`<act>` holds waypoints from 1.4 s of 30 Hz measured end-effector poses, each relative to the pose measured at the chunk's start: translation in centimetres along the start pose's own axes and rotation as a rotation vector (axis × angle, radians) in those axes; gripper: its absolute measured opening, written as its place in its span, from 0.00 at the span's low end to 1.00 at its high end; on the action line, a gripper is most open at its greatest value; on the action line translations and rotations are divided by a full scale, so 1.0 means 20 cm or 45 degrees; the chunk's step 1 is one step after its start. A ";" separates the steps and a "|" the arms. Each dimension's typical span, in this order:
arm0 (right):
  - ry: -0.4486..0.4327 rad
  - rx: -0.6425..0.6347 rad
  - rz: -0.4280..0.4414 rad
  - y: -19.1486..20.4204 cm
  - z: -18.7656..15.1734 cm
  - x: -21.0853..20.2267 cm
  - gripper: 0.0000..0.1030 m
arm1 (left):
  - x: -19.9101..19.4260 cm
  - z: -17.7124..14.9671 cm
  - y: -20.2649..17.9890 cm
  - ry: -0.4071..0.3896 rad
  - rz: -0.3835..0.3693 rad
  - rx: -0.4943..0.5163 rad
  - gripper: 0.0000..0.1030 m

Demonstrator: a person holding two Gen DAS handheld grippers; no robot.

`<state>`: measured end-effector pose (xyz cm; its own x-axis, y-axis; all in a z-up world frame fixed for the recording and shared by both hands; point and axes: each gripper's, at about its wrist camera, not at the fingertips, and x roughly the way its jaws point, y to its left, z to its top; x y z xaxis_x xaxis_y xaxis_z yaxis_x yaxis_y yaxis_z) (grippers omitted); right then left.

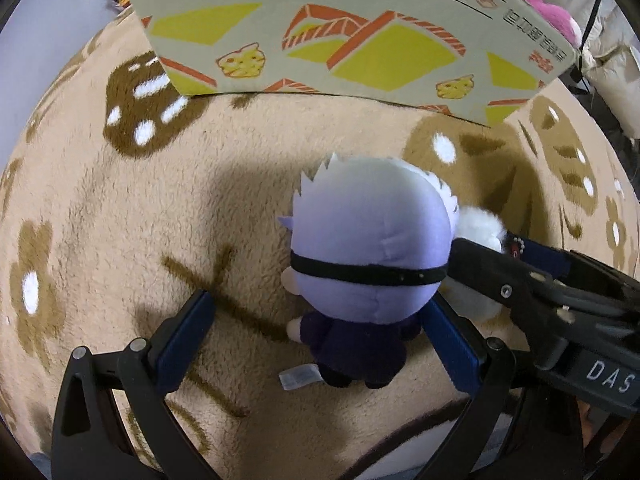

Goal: Organize soft objects
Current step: 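Grasp the purple-haired doll with left tool while right tool grasps the white Cool plush, then carry both plushes over the box and open both tools to drop them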

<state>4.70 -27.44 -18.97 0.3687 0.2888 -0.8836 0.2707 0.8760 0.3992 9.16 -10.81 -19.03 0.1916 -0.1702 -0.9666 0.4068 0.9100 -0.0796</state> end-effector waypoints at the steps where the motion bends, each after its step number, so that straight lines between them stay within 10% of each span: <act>1: -0.002 0.000 0.005 0.00 0.00 0.00 0.49 | 0.00 0.01 0.00 -0.006 0.004 0.003 0.97; 11: -0.030 -0.030 0.019 0.04 0.00 0.00 0.45 | -0.02 -0.01 -0.08 -0.052 0.026 0.071 0.77; 22: -0.029 -0.025 0.013 0.03 0.01 0.04 0.48 | -0.02 -0.01 -0.07 -0.062 0.016 0.056 0.76; 31: -0.121 -0.119 -0.027 0.08 0.00 0.00 0.44 | -0.05 -0.03 0.01 -0.107 0.051 0.037 0.45; 42: -0.331 -0.118 -0.046 0.06 0.01 -0.21 0.43 | -0.21 -0.07 0.04 -0.219 0.115 0.004 0.40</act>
<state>3.64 -27.72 -14.79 0.5796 0.1581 -0.7994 0.2100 0.9189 0.3339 7.36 -8.80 -15.30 0.3774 -0.1503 -0.9138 0.3836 0.9235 0.0065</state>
